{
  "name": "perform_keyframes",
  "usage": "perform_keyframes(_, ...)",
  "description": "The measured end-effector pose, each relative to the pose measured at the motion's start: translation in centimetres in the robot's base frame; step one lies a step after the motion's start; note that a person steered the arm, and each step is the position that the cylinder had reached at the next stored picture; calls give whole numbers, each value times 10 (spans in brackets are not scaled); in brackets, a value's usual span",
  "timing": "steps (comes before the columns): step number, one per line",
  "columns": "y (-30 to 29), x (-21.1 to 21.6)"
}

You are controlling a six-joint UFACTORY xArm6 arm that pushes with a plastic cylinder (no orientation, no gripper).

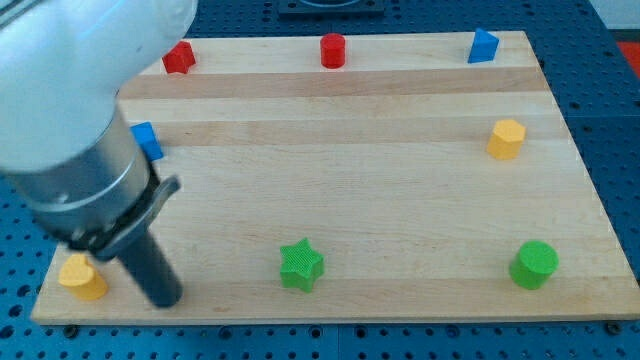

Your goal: Slightly push the yellow heart up a bit

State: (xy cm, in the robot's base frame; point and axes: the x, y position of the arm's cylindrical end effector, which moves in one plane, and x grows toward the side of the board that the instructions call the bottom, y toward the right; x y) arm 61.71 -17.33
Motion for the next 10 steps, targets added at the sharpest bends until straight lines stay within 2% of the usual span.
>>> perform_keyframes(3, -12, 2)
perform_keyframes(8, -94, 0)
perform_keyframes(10, -107, 0)
